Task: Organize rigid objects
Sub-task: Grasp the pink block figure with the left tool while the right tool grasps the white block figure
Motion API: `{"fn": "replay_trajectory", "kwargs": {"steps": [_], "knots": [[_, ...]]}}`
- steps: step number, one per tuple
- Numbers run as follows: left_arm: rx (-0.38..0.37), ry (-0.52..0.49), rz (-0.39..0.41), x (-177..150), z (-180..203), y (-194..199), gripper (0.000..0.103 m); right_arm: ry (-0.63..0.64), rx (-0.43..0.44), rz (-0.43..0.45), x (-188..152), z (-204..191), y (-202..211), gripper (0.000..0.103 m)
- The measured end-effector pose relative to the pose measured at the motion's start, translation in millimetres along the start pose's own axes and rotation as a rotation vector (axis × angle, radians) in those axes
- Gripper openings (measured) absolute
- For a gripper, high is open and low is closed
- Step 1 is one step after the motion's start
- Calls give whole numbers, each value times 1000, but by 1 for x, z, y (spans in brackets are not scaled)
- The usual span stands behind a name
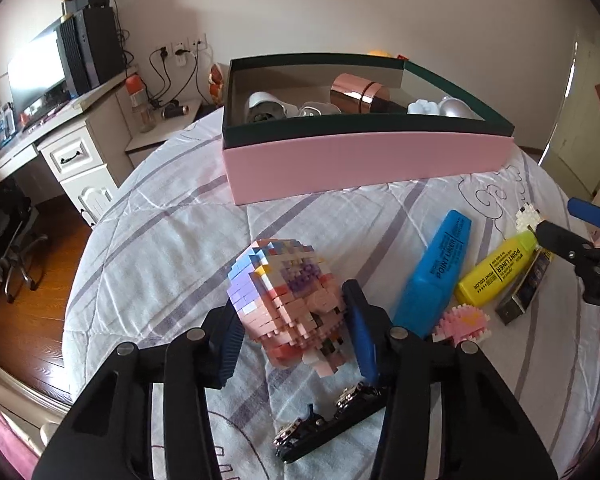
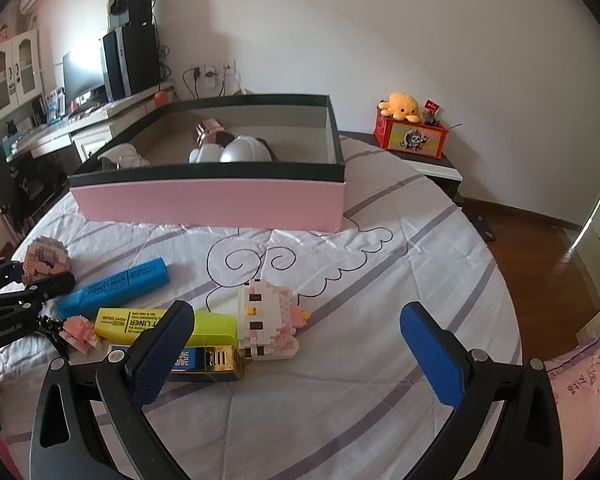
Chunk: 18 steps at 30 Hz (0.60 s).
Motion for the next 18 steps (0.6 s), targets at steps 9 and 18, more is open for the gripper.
{"fn": "replay_trajectory", "kwargs": {"steps": [9,18], "knots": [[4,6,0,-3,-6,8,47,-41,6,-73,1,10,-23,97],[-1,4,6,-3,-6,14,47,-58,66,-116,-2,13,-32,43]]}}
Point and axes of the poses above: each gripper's, at about its wrist camera, not at the fingertips, and y roughly against the way its jaws point, z to its right, x to its top, the point moved 1 cm from there along -y, roughly the way its jaws point, and after that the axes turned 13 degrees about z, right-handed, at the moved point
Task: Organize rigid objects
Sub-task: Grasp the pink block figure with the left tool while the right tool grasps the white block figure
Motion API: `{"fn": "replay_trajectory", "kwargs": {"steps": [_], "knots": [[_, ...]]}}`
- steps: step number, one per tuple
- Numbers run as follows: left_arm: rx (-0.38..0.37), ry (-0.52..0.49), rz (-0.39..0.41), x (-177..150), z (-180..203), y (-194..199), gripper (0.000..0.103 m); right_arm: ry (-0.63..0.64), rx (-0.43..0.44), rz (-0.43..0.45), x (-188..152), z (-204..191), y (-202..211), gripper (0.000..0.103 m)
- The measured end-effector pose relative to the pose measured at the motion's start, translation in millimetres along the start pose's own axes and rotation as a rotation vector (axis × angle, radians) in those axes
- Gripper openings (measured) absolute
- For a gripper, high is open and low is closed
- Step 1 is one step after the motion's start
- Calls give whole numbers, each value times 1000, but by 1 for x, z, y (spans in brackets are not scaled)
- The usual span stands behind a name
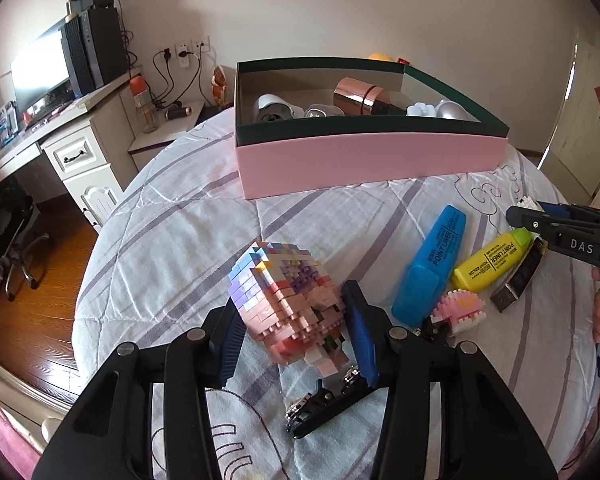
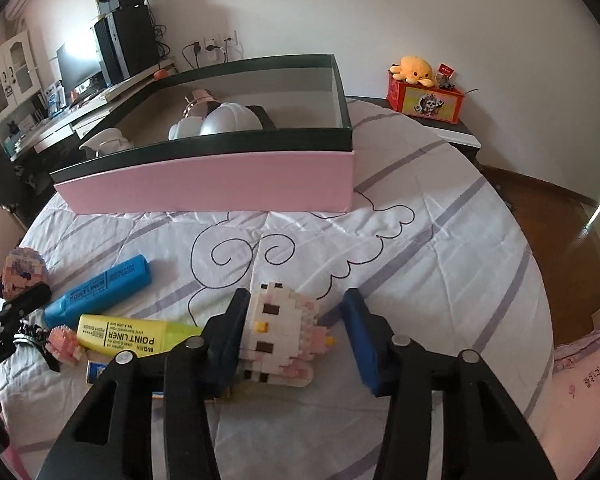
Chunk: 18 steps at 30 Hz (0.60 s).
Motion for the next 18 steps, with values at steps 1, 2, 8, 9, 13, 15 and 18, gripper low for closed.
{"fn": "replay_trajectory", "kwargs": {"steps": [1,2,8,9,13,15,18], "knots": [[-2,2,1,0,0,0,47,1,5,3,0,0,1,41],[-1,4,4,0,0,1,47,4,7,4,0,-1,2,41],[-16,4,38,6,5,13,46,-1,15,69,0,0,19,41],[-18,5,45,7,6,16,46,-1,17,85,1,-1,23,41],[-26,5,87,12,9,33,42,2,21,152,4,-2,46,41],[-35,7,108,17,11,44,35,3,40,186,7,-5,59,41],[-50,-13,133,20,17,57,33,17,58,228,13,-13,80,41]]}}
Point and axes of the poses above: each gripper's, at about its wrist camera, not at the fingertips, and y roughly against the way its jaws point, z to its right, x to its top, the point moved 1 cm from there along -y, roughly the way its jaws point, and after that the axes turned 13 degrees about z, right-handed, at the moved point
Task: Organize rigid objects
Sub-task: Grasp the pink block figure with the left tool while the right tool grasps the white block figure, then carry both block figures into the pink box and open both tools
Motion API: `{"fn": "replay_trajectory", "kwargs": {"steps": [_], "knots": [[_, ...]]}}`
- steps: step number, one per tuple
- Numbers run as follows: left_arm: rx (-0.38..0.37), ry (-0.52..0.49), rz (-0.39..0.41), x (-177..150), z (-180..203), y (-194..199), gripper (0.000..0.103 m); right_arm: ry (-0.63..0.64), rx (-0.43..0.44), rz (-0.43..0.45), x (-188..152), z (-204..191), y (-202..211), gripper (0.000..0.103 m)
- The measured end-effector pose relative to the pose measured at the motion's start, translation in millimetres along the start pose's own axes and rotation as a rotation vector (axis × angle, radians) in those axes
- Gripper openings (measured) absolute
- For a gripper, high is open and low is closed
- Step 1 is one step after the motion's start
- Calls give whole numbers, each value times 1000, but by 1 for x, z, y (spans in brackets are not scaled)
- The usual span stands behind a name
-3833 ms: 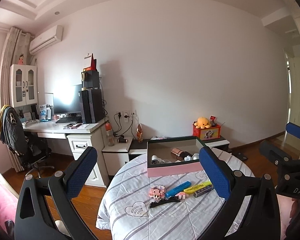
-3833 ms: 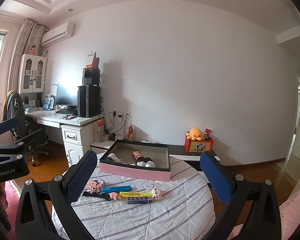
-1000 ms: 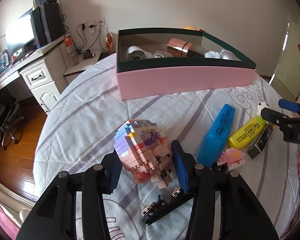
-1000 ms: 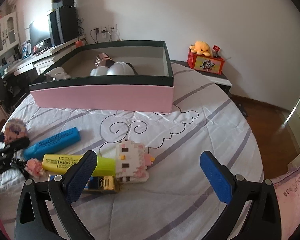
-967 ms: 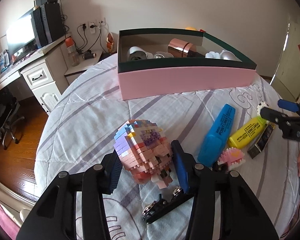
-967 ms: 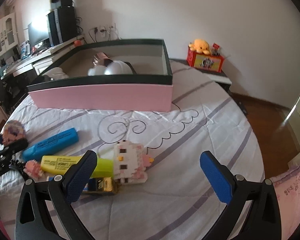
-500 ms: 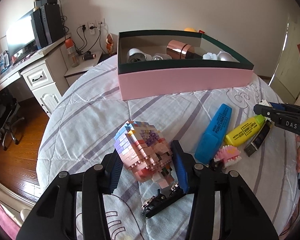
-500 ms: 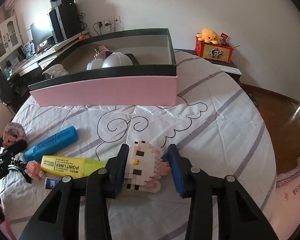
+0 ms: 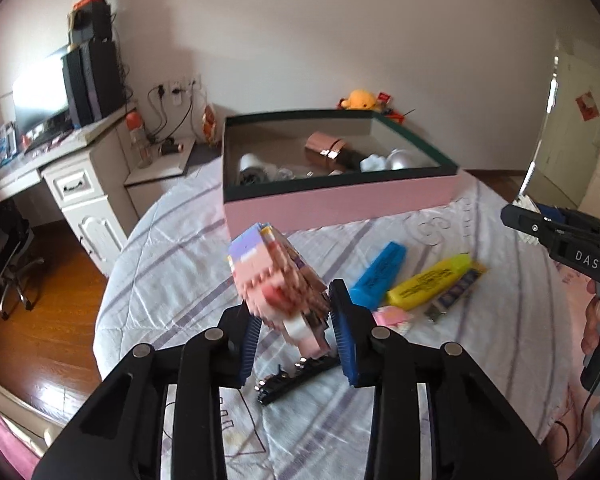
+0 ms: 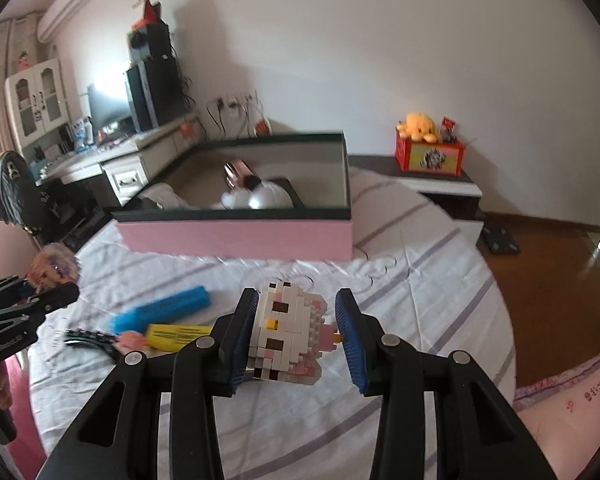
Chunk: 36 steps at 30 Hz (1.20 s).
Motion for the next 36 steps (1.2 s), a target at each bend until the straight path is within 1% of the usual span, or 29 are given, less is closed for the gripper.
{"fn": "replay_trajectory", "kwargs": {"steps": [2,4,7,9,12,16,22,26,31,36], "knots": [[-23,11,-17,-3,3,-1,33,9,14,21,4,-6,10,41],[-11,18,-37,-10,3,-2,33,18,22,22,4,-11,16,41],[-22,32,-40,-17,5,4,33,18,32,22,-2,-13,24,41],[-16,25,-25,-16,7,12,33,18,35,19,-6,-15,30,41],[-8,23,29,-5,8,32,33,16,37,43,-5,-17,41,41],[27,10,135,15,12,67,33,28,49,112,8,-26,64,41],[80,-7,266,36,20,108,33,51,73,210,29,-44,97,41],[100,-28,312,46,28,125,33,69,86,247,37,-55,111,41],[97,-33,366,59,36,145,33,87,90,284,45,-64,127,41],[120,-41,393,68,40,152,33,97,90,299,52,-65,134,41]]}}
Point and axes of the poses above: each gripper's, at about its wrist camera, not at the fingertips, and y roughly against the way its jaws point, z to its right, x to its top, the point moved 1 cm from there along -y, roughly the way its jaws point, and after that the axes turned 13 degrees about z, right-handed, at the moved point
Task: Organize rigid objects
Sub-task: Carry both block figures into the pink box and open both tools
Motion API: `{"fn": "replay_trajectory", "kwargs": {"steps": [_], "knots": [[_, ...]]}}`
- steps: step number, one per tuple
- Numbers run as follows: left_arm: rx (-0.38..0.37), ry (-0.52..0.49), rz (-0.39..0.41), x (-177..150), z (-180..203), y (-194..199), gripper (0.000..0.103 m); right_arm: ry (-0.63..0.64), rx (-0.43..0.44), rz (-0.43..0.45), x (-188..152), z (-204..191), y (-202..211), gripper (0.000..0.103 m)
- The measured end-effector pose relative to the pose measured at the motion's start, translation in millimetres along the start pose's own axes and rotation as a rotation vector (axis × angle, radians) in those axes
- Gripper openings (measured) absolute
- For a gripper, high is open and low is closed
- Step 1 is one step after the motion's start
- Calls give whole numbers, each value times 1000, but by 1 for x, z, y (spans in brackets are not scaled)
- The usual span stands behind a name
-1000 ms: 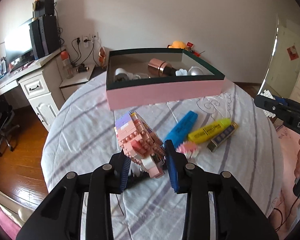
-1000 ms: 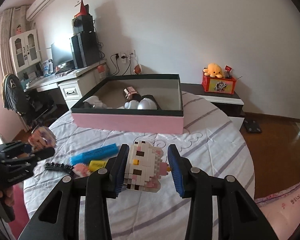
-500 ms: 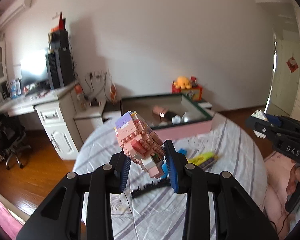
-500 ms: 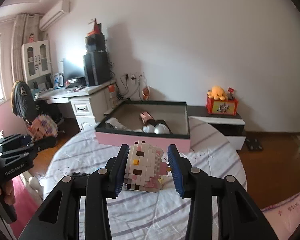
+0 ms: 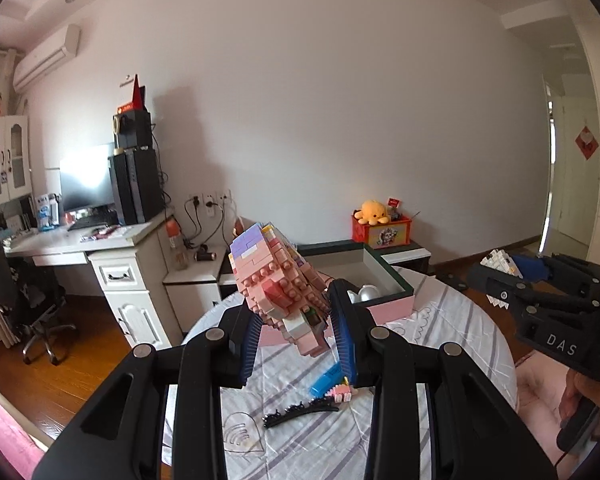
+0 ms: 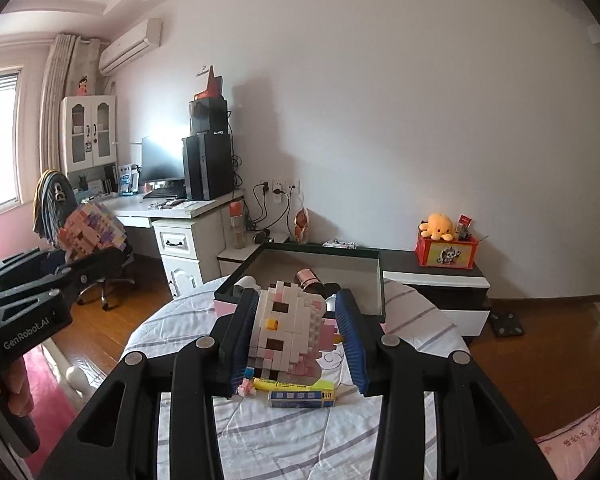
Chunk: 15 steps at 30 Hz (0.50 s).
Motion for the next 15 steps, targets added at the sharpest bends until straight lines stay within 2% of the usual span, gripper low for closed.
{"fn": "replay_trajectory", "kwargs": {"steps": [8,15], "knots": [[61,-18,-5,5,-7,-14,33,10,1,3,6,6,-10,41],[83,-32,-17,8,-12,-49,33,11,9,-10,5,14,-36,41]]}}
Point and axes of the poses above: each gripper's, at about its wrist camera, not at the fingertips, and y roughly against the way its jaws point, z to its right, x to its top, the point moved 1 cm from there along -y, roughly the way its jaws point, and after that the axes turned 13 degrees about z, right-handed, at the moved point
